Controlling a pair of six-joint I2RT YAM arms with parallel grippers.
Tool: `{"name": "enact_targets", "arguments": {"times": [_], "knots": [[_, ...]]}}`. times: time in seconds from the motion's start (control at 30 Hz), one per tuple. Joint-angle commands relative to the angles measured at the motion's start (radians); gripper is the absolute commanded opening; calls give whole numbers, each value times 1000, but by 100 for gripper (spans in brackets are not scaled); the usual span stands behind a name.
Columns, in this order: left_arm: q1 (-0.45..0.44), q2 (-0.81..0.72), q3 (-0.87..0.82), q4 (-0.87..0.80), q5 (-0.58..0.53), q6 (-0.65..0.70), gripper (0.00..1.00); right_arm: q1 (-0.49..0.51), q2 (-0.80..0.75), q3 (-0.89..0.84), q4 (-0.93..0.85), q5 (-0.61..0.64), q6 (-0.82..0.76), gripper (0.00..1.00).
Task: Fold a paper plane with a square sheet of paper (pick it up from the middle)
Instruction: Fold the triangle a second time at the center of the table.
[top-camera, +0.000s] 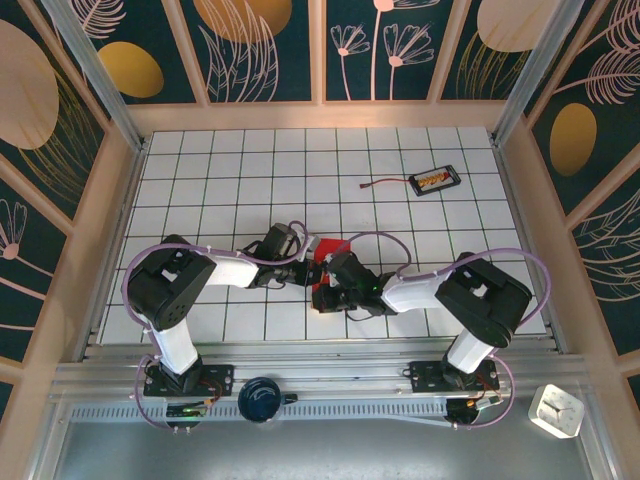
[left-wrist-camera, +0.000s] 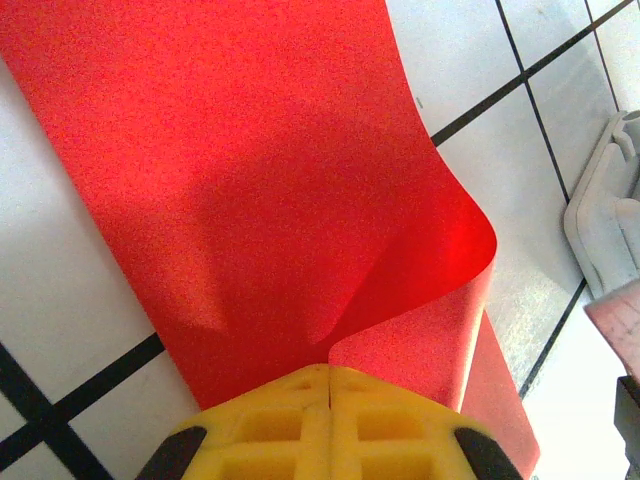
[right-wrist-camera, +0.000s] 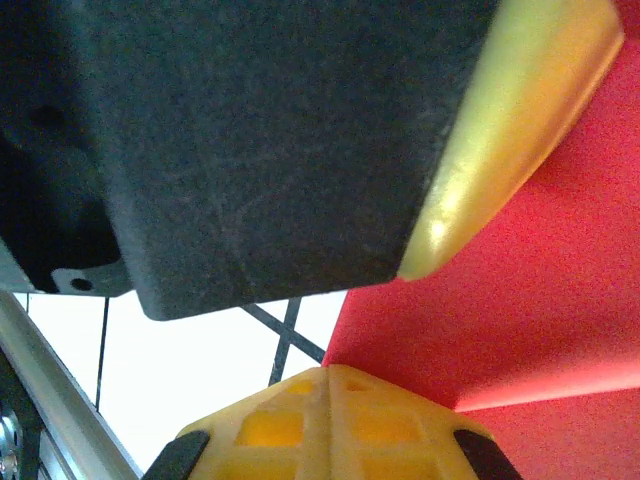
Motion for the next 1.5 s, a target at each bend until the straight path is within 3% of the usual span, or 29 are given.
{"name": "enact_targets", "arguments": {"times": [0.0,0.3,0.6,1.13,1.47], "knots": [[14,43,-37,-149,-140,20,0,40,-17,-10,-88,-55,-9,0],[15,40,-39,-148,-142,18,0,15,-66,-35,-9,-118,-17,0],[15,36,-29,-152,-133,20,0,-244,-266,-168,74,-161,19,0],[15,48,-25,-152,-126,21,0,-269,-47,-29,101,-166,32,0],[15,44,-28,-147,-129,21,0,-293,3,-97,96,-153,22,0]]}}
